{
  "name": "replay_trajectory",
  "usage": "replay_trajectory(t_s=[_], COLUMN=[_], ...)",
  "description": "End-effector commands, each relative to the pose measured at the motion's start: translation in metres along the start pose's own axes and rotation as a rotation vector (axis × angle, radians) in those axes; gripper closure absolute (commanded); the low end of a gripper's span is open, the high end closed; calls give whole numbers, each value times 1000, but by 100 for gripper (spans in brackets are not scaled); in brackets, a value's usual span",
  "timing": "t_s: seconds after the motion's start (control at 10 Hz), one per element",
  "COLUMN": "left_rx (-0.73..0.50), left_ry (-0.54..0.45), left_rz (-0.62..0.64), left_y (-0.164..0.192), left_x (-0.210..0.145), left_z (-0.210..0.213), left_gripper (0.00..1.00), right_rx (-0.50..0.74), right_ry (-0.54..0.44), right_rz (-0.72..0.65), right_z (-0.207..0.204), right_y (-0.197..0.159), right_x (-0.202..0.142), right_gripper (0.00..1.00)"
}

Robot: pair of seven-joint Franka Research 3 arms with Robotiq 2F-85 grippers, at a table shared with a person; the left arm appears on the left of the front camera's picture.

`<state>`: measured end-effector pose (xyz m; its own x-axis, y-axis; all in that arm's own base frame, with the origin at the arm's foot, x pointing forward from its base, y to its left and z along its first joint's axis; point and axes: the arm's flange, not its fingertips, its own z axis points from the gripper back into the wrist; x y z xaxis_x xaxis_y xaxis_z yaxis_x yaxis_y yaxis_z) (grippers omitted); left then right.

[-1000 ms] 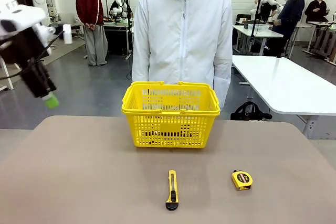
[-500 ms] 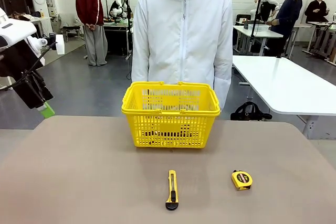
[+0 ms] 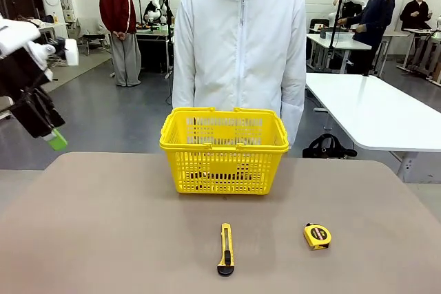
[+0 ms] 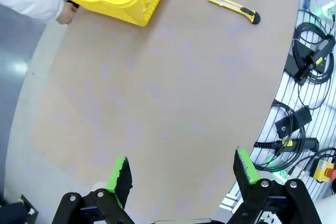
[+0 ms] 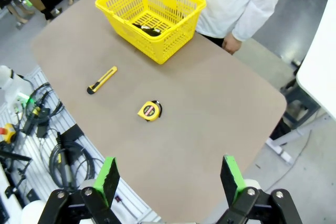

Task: Place the items the person wants into the basket.
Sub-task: Pick up the item the person points to and place it in the Market Basket.

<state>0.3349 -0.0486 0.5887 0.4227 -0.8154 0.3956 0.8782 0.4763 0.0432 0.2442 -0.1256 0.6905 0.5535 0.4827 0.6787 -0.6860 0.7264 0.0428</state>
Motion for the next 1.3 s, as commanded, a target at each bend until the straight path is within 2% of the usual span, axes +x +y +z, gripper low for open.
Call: replay_trajectory(t_s=[0.0, 0.2, 0.4, 0.5, 0.8, 1.2], left_rx=[56, 57, -77, -125, -192, -186], left_ry=[-141, -257, -289, -290, -340, -359], left_rz=[-28, -33, -50, -45, -51, -40], left_y=[-1, -14, 4, 0, 17, 20], left_x=[-39, -69, -86, -99, -105, -107], left_z=[31, 63, 97, 105, 124, 123], left_gripper=[0, 0, 0, 0, 0, 0], right_rx=[23, 23, 23, 23, 23, 23], right_ry=[-14, -14, -14, -14, -14, -14], right_rz=[9, 9, 9, 9, 9, 9], right_z=[-2, -2, -2, -2, -2, -2], right_y=[1, 1, 1, 1, 1, 1], right_x=[0, 0, 0, 0, 0, 0], right_gripper=[0, 0, 0, 0, 0, 0])
